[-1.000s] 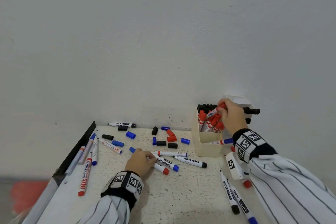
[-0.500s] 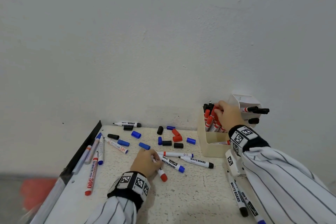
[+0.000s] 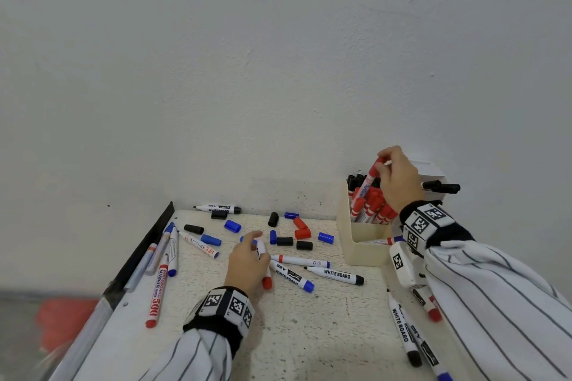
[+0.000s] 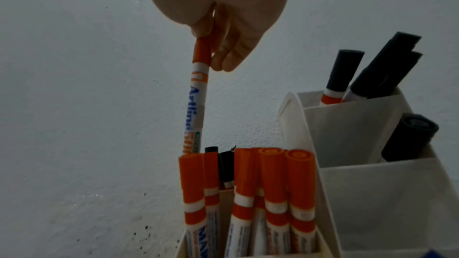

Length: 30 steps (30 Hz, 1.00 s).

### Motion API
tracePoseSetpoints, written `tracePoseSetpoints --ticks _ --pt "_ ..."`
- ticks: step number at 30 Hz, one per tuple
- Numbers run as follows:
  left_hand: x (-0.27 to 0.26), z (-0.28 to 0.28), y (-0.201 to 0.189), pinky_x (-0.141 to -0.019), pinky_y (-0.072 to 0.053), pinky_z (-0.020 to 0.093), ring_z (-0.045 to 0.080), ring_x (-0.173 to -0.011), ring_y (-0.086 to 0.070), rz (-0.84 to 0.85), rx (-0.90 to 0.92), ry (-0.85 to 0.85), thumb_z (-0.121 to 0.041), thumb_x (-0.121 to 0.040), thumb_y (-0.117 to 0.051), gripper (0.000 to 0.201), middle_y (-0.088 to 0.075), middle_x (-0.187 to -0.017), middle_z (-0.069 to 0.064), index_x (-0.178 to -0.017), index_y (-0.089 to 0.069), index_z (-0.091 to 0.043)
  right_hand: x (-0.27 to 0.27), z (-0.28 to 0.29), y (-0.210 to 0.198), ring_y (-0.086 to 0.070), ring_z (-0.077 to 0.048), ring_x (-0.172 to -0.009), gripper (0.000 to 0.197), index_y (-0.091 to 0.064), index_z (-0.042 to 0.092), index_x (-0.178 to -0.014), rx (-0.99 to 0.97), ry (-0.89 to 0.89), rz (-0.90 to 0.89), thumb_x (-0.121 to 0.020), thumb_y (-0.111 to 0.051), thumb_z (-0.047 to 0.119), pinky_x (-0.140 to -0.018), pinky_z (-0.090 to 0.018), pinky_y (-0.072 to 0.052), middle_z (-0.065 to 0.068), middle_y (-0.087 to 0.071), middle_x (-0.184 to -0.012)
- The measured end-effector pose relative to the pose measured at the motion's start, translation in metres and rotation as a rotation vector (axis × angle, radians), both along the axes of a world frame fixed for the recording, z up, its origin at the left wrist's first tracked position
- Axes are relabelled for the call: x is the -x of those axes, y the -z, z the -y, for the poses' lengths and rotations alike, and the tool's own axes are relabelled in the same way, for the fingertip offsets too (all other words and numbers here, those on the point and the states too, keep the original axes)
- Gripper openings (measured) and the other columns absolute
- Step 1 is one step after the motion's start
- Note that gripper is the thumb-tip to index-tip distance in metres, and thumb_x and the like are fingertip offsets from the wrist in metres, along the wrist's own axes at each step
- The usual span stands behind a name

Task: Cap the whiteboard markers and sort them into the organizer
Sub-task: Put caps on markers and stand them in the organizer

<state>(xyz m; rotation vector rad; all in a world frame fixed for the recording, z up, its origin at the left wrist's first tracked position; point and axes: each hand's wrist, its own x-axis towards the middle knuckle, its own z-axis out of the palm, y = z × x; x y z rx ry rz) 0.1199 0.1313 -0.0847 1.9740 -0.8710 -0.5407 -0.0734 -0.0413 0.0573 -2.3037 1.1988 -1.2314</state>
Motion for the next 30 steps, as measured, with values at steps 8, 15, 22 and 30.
tracePoseSetpoints --ticks 8,15,22,30 --pt "0.0 -0.002 -0.002 -0.088 -0.045 0.026 0.015 -0.103 -0.053 -0.113 0.029 0.0 -0.009 -0.093 -0.048 0.048 -0.049 -0.134 0.01 -0.139 -0.034 -0.019 0.002 0.009 0.029 -0.058 -0.022 -0.09 0.016 -0.055 0.008 -0.107 -0.197 -0.086 -0.239 -0.093 -0.049 0.009 -0.083 -0.03 -0.047 -0.01 -0.062 -0.101" --pt "0.002 -0.001 -0.003 -0.082 -0.049 0.025 0.013 -0.096 -0.053 -0.149 0.043 -0.026 -0.008 -0.09 -0.054 0.047 -0.05 -0.128 0.009 -0.132 -0.038 -0.021 -0.006 0.008 0.031 -0.057 -0.026 -0.098 0.054 -0.039 0.015 -0.115 -0.276 -0.035 -0.459 -0.075 -0.074 0.026 -0.089 -0.043 -0.05 -0.007 -0.055 -0.111" --pt "0.003 -0.002 -0.003 -0.078 -0.044 0.02 0.011 -0.094 -0.051 -0.146 0.02 0.003 -0.008 -0.089 -0.056 0.045 -0.052 -0.122 0.007 -0.13 -0.04 -0.02 -0.012 0.015 0.042 -0.06 -0.025 -0.084 0.024 -0.046 0.016 -0.112 -0.137 -0.006 -0.42 -0.09 -0.049 0.005 -0.082 -0.041 -0.052 -0.009 -0.063 -0.096" --pt "0.002 -0.001 -0.002 -0.078 -0.044 0.018 0.01 -0.095 -0.05 -0.138 0.019 0.016 -0.007 -0.089 -0.056 0.042 -0.052 -0.116 0.003 -0.127 -0.043 -0.019 -0.007 0.018 0.04 -0.05 -0.022 -0.106 0.038 -0.055 0.019 -0.114 -0.125 0.019 -0.681 -0.08 -0.067 0.032 -0.091 -0.04 -0.046 -0.002 -0.058 -0.112"
